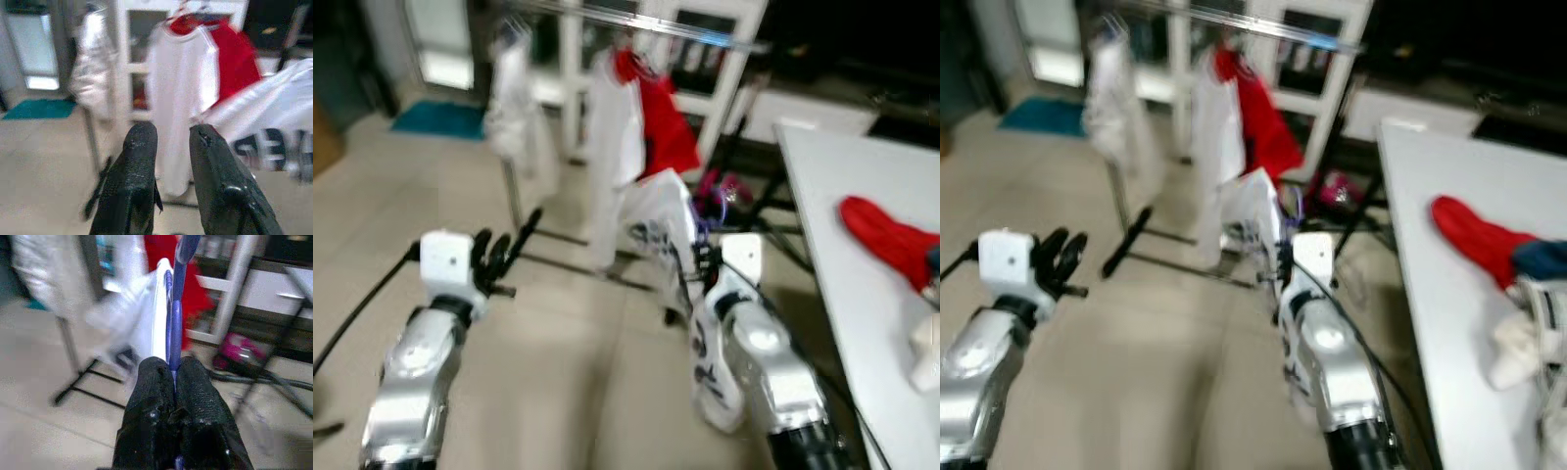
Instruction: Hang hanger
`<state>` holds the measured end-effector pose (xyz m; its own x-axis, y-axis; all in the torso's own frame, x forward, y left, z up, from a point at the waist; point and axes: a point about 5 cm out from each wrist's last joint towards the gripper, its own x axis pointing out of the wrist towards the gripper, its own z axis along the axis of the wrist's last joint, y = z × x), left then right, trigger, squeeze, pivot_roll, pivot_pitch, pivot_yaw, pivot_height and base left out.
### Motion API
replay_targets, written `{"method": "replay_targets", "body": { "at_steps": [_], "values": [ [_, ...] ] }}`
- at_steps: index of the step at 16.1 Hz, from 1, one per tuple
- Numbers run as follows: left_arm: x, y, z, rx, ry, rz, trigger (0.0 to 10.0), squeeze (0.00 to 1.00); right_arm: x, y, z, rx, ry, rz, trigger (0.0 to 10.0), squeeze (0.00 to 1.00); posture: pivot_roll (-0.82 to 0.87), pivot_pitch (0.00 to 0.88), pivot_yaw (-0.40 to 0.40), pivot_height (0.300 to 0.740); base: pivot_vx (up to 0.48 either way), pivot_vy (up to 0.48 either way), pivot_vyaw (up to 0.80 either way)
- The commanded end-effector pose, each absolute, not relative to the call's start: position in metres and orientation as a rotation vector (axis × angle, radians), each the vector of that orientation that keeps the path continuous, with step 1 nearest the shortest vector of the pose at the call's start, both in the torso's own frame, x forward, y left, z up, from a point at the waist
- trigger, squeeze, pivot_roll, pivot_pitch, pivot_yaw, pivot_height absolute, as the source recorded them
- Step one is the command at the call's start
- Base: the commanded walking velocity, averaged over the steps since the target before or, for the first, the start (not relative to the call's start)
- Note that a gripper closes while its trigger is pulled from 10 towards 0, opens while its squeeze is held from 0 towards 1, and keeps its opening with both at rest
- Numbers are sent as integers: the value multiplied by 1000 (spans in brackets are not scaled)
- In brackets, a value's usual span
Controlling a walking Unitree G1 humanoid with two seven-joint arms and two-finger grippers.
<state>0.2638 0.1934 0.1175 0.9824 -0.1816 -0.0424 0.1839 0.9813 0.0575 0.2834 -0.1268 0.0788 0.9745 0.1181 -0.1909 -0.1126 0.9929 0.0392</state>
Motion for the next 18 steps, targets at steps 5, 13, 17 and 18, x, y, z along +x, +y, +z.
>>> {"method": "replay_targets", "body": {
  "at_steps": [5, 13, 17, 18],
  "values": [
    [263, 195, 122, 92, 33, -206, 10000, 0, 290, -134, 91, 23, 137, 60, 10000, 0, 143, 0, -79, 740, 478, 0, 0],
    [258, 191, 114, 109, 74, -260, 10000, 0, 278, -156, 55, -211, 386, 10, 10000, 0, 145, 0, -85, 740, 478, 0, 0],
    [256, 189, 110, 116, 94, -277, 10000, 0, 283, -172, 60, -278, 382, -76, 10000, 0, 149, 0, -89, 740, 478, 0, 0],
    [256, 189, 110, 116, 95, -278, 10000, 0, 283, -172, 60, -287, 386, -77, 10000, 0, 149, 0, -89, 740, 472, 0, 0]
  ]
}}
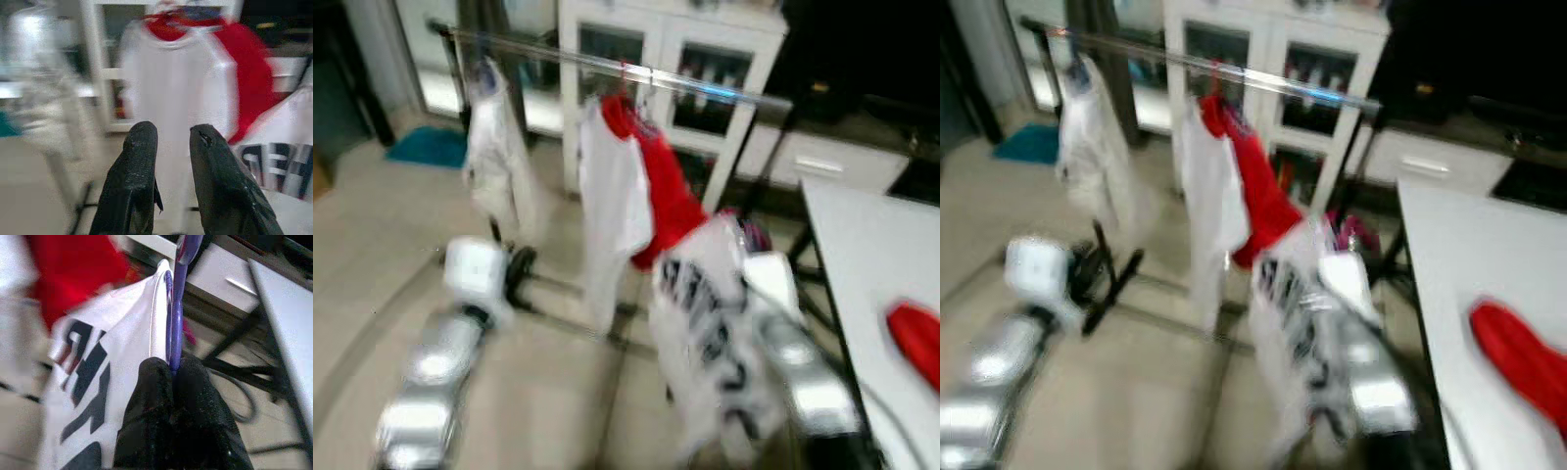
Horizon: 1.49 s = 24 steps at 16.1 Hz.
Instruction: Hang hanger
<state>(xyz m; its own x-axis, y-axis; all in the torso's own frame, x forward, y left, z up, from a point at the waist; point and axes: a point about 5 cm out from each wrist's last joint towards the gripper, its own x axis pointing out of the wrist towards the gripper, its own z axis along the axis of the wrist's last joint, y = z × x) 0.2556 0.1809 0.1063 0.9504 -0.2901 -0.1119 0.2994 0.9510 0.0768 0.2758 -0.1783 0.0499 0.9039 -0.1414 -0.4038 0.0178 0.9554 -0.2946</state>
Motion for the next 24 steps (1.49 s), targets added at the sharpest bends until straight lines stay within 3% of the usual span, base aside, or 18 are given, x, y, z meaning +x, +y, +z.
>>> {"method": "replay_targets", "body": {
  "at_steps": [1, 5, 10, 12, 15, 19, 21, 24],
  "values": [
    [255, 189, 109, 117, 100, -283, 10000, 0, 282, -174, 55, -315, 438, -89, 10000, 0, 154, 0, -94, 740, 480, 0, 0],
    [253, 188, 107, 120, 115, -287, 10000, 0, 277, -178, 44, -342, 515, -112, 10000, 0, 159, 0, -96, 740, 469, 0, 0],
    [254, 187, 107, 124, 118, -298, 10000, 0, 293, -152, 72, -178, 342, 35, 10000, 0, 151, 0, -91, 740, 454, 0, 0],
    [254, 186, 108, 131, 119, -318, 10000, 0, 288, -120, 82, -12, 317, 270, 10000, 0, 151, 0, -92, 740, 444, 0, 0],
    [253, 184, 110, 143, 117, -350, 10000, 0, 276, -96, 100, 89, 269, 520, 10000, 0, 150, 0, -93, 740, 442, 0, 0],
    [250, 173, 117, 159, 95, -446, 10000, 0, 293, -119, 112, 61, 222, 287, 10000, 0, 149, 0, -97, 740, 212, 0, 0],
    [243, 159, 127, 118, 65, -565, 10000, 0, 288, -133, 121, -88, 147, 212, 10000, 0, 146, 0, -97, 740, 0, 0, 0],
    [236, 145, 134, 90, 41, -682, 10000, 0, 278, -151, 119, -58, 118, 46, 10000, 0, 139, 0, -96, 740, 0, 0, 0]
  ]
}}
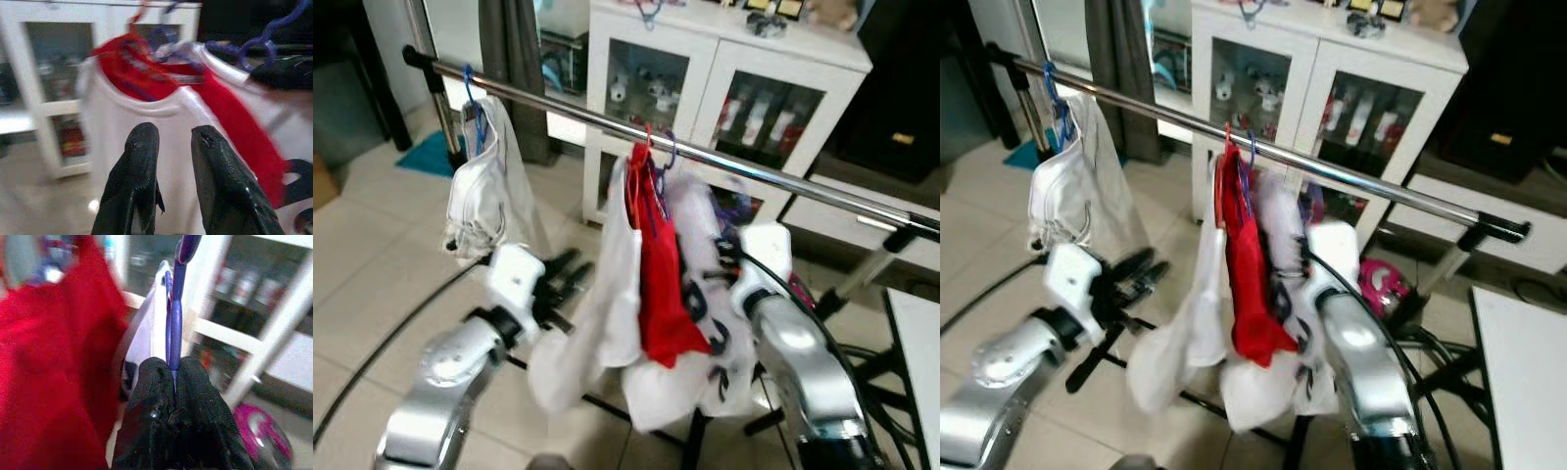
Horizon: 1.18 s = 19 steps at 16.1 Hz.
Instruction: Hang hanger
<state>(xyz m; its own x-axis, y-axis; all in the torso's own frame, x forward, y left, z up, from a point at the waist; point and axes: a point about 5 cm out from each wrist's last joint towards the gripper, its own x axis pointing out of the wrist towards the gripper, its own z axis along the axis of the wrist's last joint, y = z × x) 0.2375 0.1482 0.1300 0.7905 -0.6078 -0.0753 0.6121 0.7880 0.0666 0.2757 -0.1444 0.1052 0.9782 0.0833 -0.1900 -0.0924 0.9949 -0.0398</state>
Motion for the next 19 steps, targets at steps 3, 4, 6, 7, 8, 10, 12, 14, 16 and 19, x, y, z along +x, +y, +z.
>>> {"method": "replay_targets", "body": {
  "at_steps": [3, 4, 6, 7, 8, 10, 12, 14, 16, 19],
  "values": [
    [235, 140, 139, 76, 26, -709, 10000, 0, 281, -163, 129, -42, 71, -83, 10000, 0, 136, 0, -94, 740, 0, 0, 0],
    [235, 140, 139, 76, 27, -710, 10000, 0, 281, -164, 130, -44, 70, -91, 10000, 0, 136, 0, -94, 740, 0, 0, 0],
    [236, 138, 139, 68, 36, -730, 10000, 0, 301, -164, 136, -89, 134, -107, 10000, 0, 128, 0, -88, 740, 0, 0, 0],
    [236, 136, 139, 71, 38, -737, 10000, 0, 312, -160, 140, -89, 149, -87, 10000, 0, 129, 0, -88, 740, 0, 0, 0],
    [237, 136, 138, 73, 40, -743, 10000, 0, 321, -157, 141, -73, 176, -68, 10000, 0, 127, 0, -88, 740, 0, 0, 0],
    [238, 135, 139, 79, 43, -748, 10000, 0, 336, -152, 137, -57, 240, -27, 10000, 0, 131, 0, -89, 740, 0, 0, 0],
    [238, 135, 138, 86, 47, -755, 10000, 0, 349, -152, 132, -78, 329, -11, 10000, 0, 138, 0, -94, 740, 0, 0, 0],
    [235, 135, 137, 92, 60, -772, 10000, 0, 352, -151, 126, -82, 404, 10, 10000, 0, 145, 0, -102, 740, 0, 0, 0],
    [232, 136, 137, 92, 68, -777, 10000, 0, 347, -149, 117, -61, 471, 32, 10000, 0, 150, 0, -106, 740, 0, 0, 0],
    [230, 137, 135, 77, 94, -780, 10000, 0, 336, -153, 110, -47, 493, 49, 10000, 1000, 146, 0, -100, 740, 0, 0, 0]
  ]
}}
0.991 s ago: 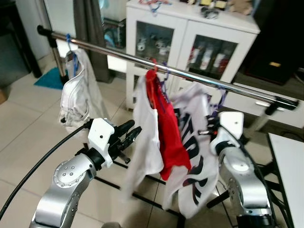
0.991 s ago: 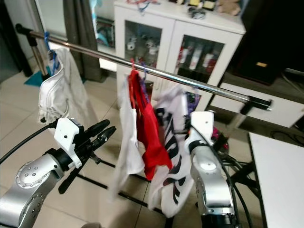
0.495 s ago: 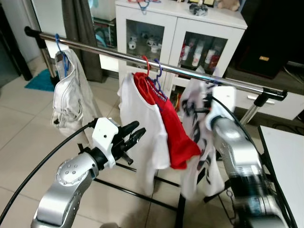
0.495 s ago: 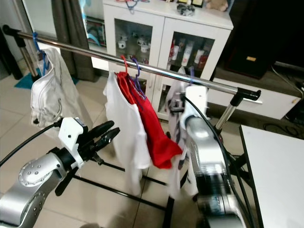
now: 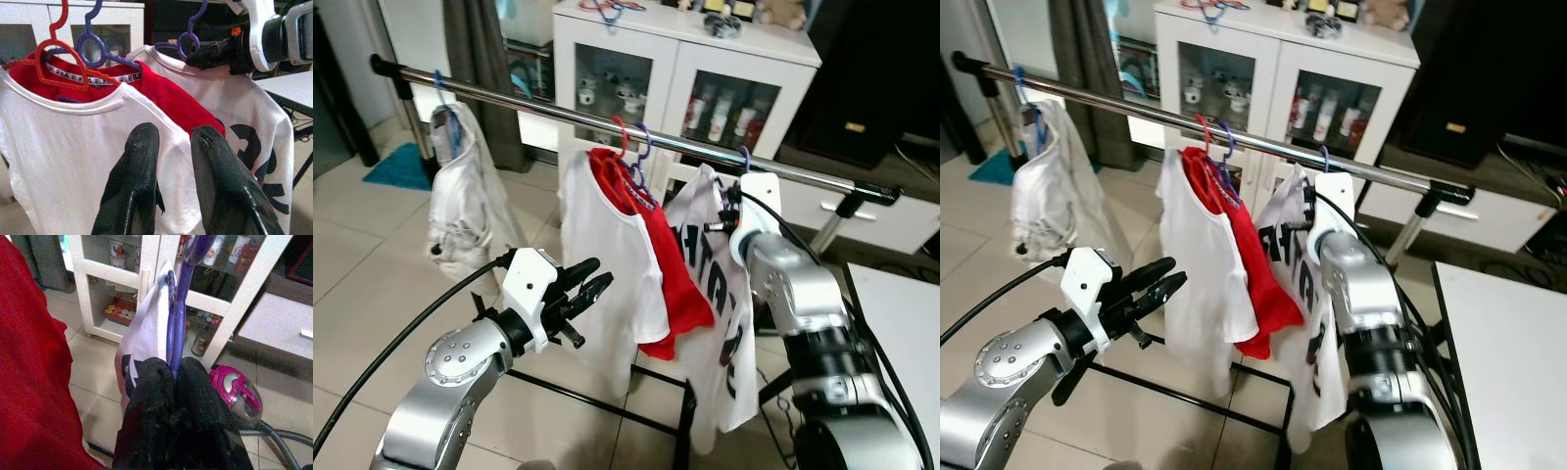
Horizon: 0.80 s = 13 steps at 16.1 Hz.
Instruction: Hang hanger
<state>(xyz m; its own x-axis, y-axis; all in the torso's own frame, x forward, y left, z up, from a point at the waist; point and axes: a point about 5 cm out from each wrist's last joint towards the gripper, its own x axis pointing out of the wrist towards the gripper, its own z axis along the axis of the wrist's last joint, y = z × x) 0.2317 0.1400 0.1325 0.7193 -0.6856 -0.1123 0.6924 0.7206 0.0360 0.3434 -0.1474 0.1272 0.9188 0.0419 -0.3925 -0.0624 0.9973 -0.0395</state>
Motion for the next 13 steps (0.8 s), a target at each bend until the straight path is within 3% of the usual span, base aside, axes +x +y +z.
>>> {"method": "replay_targets", "body": {
  "at_steps": [1, 3, 6, 13],
  "values": [
    [230, 139, 133, 72, 101, -765, 10000, 0, 331, -155, 116, -55, 423, 69, 10000, 1000, 143, 0, -97, 740, 0, 0, 0],
    [230, 141, 130, 67, 105, -734, 10000, 0, 321, -155, 131, -72, 287, 125, 10000, 1000, 137, 0, -95, 740, 0, 0, 0],
    [232, 144, 126, 90, 104, -650, 10000, 0, 263, -163, 147, 134, 85, 224, 10000, 1000, 111, 0, -75, 740, 0, 0, 0],
    [232, 144, 125, 89, 104, -642, 10000, 0, 257, -164, 147, 140, 74, 227, 10000, 1000, 108, 0, -71, 740, 0, 0, 0]
  ]
}}
